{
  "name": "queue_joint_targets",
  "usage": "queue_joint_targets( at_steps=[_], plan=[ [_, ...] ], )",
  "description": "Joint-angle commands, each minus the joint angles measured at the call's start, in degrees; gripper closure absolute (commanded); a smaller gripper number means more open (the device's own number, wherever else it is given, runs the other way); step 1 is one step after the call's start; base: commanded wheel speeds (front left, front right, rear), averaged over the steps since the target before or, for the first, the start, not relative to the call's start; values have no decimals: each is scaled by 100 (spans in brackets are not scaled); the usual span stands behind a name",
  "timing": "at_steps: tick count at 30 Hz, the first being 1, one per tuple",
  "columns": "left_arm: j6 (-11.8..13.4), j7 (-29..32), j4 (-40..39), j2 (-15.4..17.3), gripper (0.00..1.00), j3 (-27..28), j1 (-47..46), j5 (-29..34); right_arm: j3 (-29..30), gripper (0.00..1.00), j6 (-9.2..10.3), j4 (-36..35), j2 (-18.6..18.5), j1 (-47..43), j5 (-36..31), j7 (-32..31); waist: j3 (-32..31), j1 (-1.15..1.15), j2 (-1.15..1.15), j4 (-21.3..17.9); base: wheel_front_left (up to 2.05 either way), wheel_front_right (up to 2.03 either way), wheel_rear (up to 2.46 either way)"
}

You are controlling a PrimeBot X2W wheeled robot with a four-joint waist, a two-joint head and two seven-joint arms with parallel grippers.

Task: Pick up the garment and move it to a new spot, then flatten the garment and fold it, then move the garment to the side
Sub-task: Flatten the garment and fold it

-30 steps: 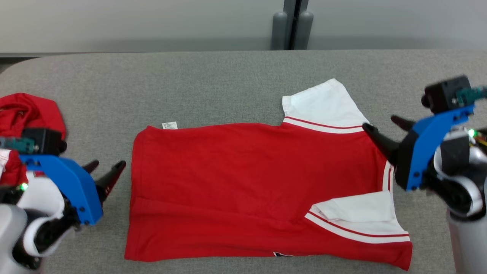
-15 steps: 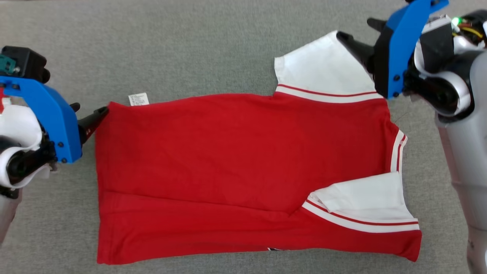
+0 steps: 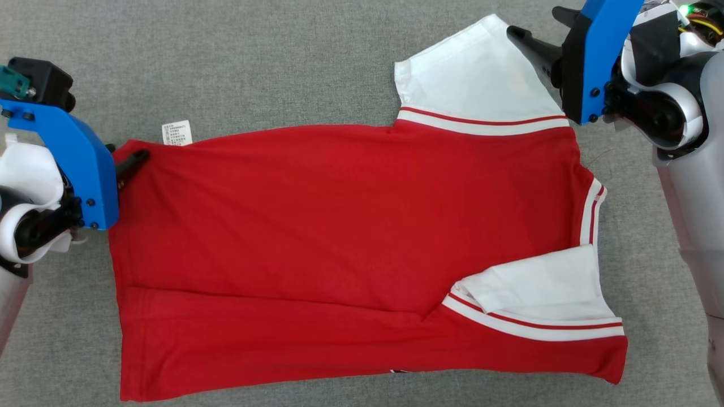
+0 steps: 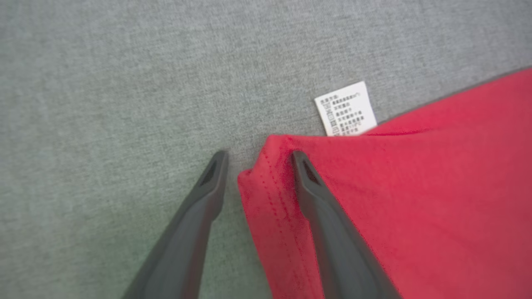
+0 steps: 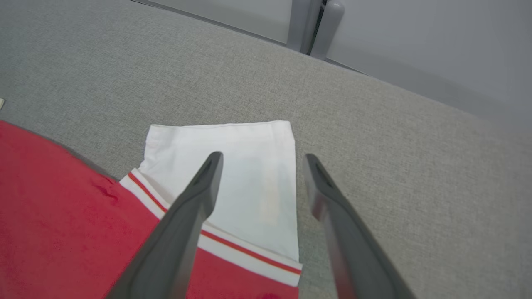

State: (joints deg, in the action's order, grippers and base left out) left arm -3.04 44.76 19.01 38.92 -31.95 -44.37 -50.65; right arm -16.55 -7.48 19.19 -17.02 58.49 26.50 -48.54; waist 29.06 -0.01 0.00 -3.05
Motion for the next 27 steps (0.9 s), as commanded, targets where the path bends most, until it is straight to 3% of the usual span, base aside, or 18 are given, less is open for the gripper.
queue_joint_targets(
  at_steps=[1, 8, 17, 26, 27],
  plan=[
    [34, 20, 157, -95, 100, -81, 81, 11, -29, 0, -3, 50, -34, 118, 30, 41, 27, 1, 0, 9, 0, 0, 0],
    [-116, -133, 26, -248, 100, -201, -12, 55, 63, 0, -3, 606, -55, 477, -395, -10, 192, 1, 0, 240, 0, 0, 0],
    [-310, -370, -283, -583, 100, -519, -120, 159, 753, 0, -2, 1880, 256, 786, -1186, -275, 358, 1, 0, 785, 0, 0, 0],
    [-375, -665, -113, -715, 100, -633, -157, 148, 1068, 0, -2, 2470, 370, 554, -1528, -92, 326, 1, 0, 911, 0, 0, 0],
    [-381, -699, -84, -715, 100, -634, -164, 148, 1045, 9, -2, 2496, 383, 535, -1504, -75, 323, 1, 0, 903, 0, 0, 0]
  ],
)
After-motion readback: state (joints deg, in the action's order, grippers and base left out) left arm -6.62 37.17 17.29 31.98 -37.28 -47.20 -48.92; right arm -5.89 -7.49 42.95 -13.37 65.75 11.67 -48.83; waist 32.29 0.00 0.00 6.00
